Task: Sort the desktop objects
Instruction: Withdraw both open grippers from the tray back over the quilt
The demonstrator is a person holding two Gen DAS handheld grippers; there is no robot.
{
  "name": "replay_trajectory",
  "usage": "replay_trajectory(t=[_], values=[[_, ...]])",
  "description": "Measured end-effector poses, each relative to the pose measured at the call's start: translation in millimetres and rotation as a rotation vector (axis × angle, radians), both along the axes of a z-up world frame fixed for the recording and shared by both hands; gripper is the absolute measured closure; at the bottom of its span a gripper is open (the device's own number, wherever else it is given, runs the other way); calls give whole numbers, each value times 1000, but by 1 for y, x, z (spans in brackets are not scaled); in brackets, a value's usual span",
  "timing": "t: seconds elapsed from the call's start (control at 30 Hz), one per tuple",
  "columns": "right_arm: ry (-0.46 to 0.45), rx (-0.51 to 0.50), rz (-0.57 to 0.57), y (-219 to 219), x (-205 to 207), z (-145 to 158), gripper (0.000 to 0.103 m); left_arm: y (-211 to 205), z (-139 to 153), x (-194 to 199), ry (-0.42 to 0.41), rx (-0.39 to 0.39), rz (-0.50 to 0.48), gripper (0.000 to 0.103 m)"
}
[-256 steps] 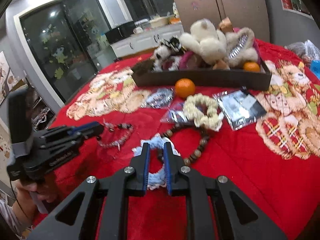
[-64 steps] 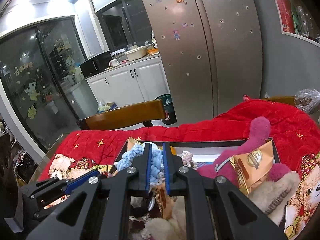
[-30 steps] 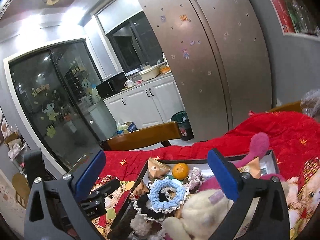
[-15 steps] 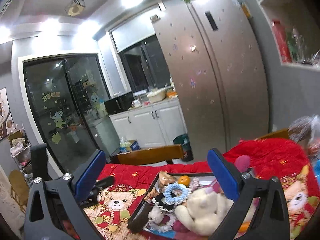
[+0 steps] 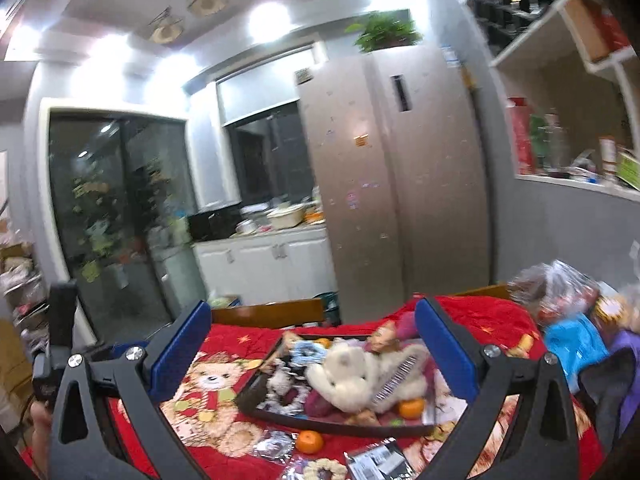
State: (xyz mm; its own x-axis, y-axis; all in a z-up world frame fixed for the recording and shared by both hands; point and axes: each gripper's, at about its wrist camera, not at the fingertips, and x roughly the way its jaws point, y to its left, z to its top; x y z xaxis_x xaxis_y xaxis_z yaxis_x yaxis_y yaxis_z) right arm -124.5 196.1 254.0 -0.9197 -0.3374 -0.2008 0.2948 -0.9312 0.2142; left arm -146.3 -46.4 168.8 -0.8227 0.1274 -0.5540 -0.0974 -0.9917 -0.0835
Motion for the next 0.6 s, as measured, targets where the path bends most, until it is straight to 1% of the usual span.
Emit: replay_trajectory(t=[0.07,0.13,0.23,0.3,0.5,0.6], values=[[-25,0,13,3,4,-11,0,5,-14,1,-22,-2,-5,19],[-54,3,11,5,6,-26,0,10,-28,-2,-65,11,-46,19],[-127,37,28,-6,-9,-50,0,15,-47,-9,-104,26,-37,19],[-150,52,28,-13,-18,-63,0,16,-58,-13,-129,28,-33,19],[-264,105,52,-29,-48,-116,0,22,-98,-28,-199,-23,-30,19],[-324,107,56,-31,-61,-143,0,24,-113,-34,-230,-19,-47,19]])
